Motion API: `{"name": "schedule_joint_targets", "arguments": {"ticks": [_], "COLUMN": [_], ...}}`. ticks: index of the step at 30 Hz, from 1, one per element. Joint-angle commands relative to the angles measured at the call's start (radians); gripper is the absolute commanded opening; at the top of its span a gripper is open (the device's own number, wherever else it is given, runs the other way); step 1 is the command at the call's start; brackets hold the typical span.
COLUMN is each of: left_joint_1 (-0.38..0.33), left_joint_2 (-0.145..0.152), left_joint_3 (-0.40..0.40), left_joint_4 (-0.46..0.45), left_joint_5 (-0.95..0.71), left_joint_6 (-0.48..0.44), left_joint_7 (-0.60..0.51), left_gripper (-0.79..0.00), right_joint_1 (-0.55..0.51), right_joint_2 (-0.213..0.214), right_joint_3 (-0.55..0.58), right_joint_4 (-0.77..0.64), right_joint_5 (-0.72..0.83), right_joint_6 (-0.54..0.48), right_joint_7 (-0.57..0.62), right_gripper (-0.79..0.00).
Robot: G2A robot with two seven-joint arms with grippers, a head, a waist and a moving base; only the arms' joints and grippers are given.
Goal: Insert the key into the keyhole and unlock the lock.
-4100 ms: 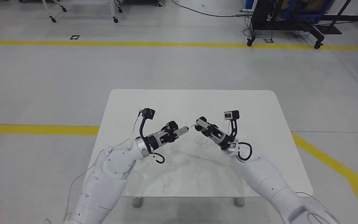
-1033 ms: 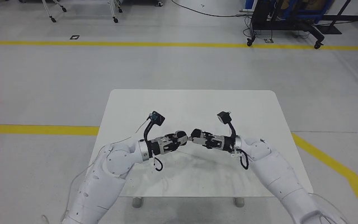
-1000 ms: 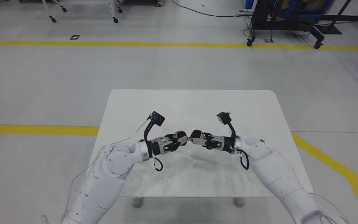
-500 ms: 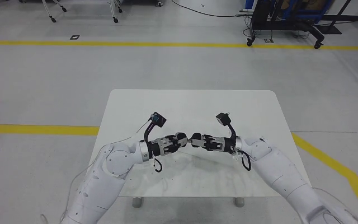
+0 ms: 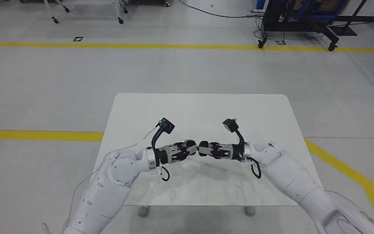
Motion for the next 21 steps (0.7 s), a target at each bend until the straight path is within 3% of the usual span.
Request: {"name": "schedule_joint_targets", "arguments": {"ticks": [1, 6, 7, 8, 9, 16, 21], "left_joint_1": [-0.001, -0.003, -0.003, -0.003, -0.005, -0.003, -0.003], "left_joint_2": [0.001, 0.004, 0.004, 0.005, 0.005, 0.011, 0.011], "left_joint_3": [0.002, 0.003, 0.003, 0.003, 0.003, -0.037, -0.037], "left_joint_4": [0.000, 0.004, 0.004, 0.004, 0.005, 0.001, 0.001], "left_joint_5": [-0.001, -0.004, -0.006, -0.007, -0.009, 0.012, 0.012], "left_joint_6": [0.000, 0.001, 0.004, 0.006, 0.006, 0.006, 0.006], "left_joint_7": [0.000, 0.006, 0.011, 0.014, 0.016, 0.086, 0.086], "left_gripper": [-0.785, -0.785, -0.727, -0.465, 0.000, 0.000, 0.000], "right_joint_1": [0.007, 0.017, 0.018, 0.019, 0.019, 0.000, -0.051], "right_joint_2": [0.002, 0.008, 0.010, 0.011, 0.013, 0.030, 0.050], "right_joint_3": [-0.010, -0.032, -0.035, -0.038, -0.038, 0.005, 0.108], "right_joint_4": [0.001, 0.001, 0.000, 0.000, 0.000, 0.000, -0.010], "right_joint_5": [0.007, 0.022, 0.025, 0.028, 0.031, 0.069, 0.095], "right_joint_6": [0.000, 0.000, 0.000, 0.000, 0.000, 0.000, 0.000], "right_joint_7": [0.000, 0.000, 0.000, 0.000, 0.000, 0.000, 0.000], "right_gripper": [-0.785, -0.785, -0.785, -0.785, -0.785, -0.785, -0.785]}}
